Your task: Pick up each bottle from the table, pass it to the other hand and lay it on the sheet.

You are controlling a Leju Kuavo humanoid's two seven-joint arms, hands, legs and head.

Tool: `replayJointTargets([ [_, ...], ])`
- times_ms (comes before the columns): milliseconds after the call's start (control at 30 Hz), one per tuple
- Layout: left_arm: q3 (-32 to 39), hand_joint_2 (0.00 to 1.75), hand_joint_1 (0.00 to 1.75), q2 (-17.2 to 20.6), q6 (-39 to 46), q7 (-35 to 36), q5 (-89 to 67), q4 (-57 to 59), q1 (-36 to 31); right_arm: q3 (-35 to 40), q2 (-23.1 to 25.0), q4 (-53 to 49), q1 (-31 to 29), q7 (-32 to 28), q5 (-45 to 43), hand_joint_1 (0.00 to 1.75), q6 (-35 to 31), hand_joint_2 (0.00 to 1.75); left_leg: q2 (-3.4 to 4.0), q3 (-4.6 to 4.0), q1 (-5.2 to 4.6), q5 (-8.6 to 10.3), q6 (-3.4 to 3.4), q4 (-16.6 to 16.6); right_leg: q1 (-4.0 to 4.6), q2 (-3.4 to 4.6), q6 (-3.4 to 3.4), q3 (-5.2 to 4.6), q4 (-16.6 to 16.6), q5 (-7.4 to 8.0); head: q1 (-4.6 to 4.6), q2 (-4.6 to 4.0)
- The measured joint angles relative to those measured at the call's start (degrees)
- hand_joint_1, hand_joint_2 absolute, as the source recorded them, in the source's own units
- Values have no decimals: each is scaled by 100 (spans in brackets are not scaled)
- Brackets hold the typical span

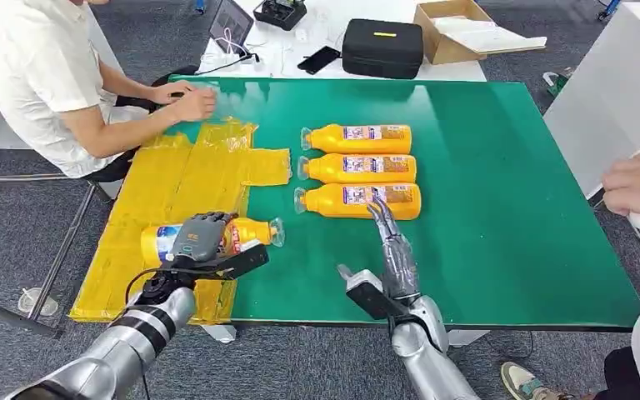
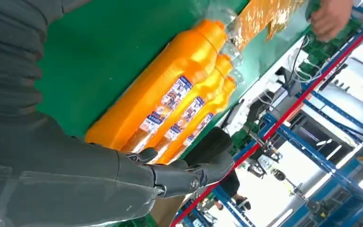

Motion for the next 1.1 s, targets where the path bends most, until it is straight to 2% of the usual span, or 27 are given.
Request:
replayJointTargets([
  [100, -57, 175, 155, 42, -120, 46, -59, 118, -91, 9, 20, 68, -35, -31, -26, 0, 9, 175, 0, 0, -1, 0, 0, 0, -1, 0, 0, 0, 0, 0, 0, 0],
  [200, -83, 175, 147, 61, -267, 44, -68, 162, -132, 13, 31, 114, -47, -52, -55, 0, 20, 175, -1, 1, -1, 0, 0, 0, -1, 0, 0, 2, 0, 0, 0, 0],
  [233, -92, 175, 108, 68, -384, 28, -68, 183, -159, 17, 31, 136, -50, -57, -66, 0, 39, 175, -1, 2, -1, 0, 0, 0, -1, -1, 0, 3, 0, 0, 0, 0],
  [267, -96, 175, 86, 76, -474, 9, -68, 199, -180, 20, 33, 151, -53, -61, -74, 0, 48, 175, -1, 3, -1, 0, 0, 0, -1, 0, 0, 4, 0, 0, 0, 0],
  [300, -101, 175, 40, 87, -555, -2, -68, 207, -196, 22, 35, 169, -57, -68, -81, 0, 50, 175, -1, 5, -1, 0, 0, 0, 0, 0, 0, 5, 0, 0, 0, 0],
  [333, -105, 175, 5, 96, -638, -22, -68, 216, -207, 24, 42, 186, -64, -74, -90, 0, 52, 175, -1, 7, 0, 0, 0, 0, 0, 0, 0, 6, 0, 0, 0, 0],
  [367, -107, 175, 0, 103, -684, -46, -68, 227, -220, 24, 46, 199, -70, -81, -99, 0, 52, 175, -1, 7, 0, 0, 0, 0, 0, 1, 0, 6, 0, 0, 0, 0],
  [1100, -116, 175, 0, 203, -1678, -769, 341, 253, -389, 103, 81, 538, -241, -216, -217, 0, 57, 175, -2, 17, 0, 1, -1, -1, 0, -1, 0, 19, 0, 0, 0, 2],
])
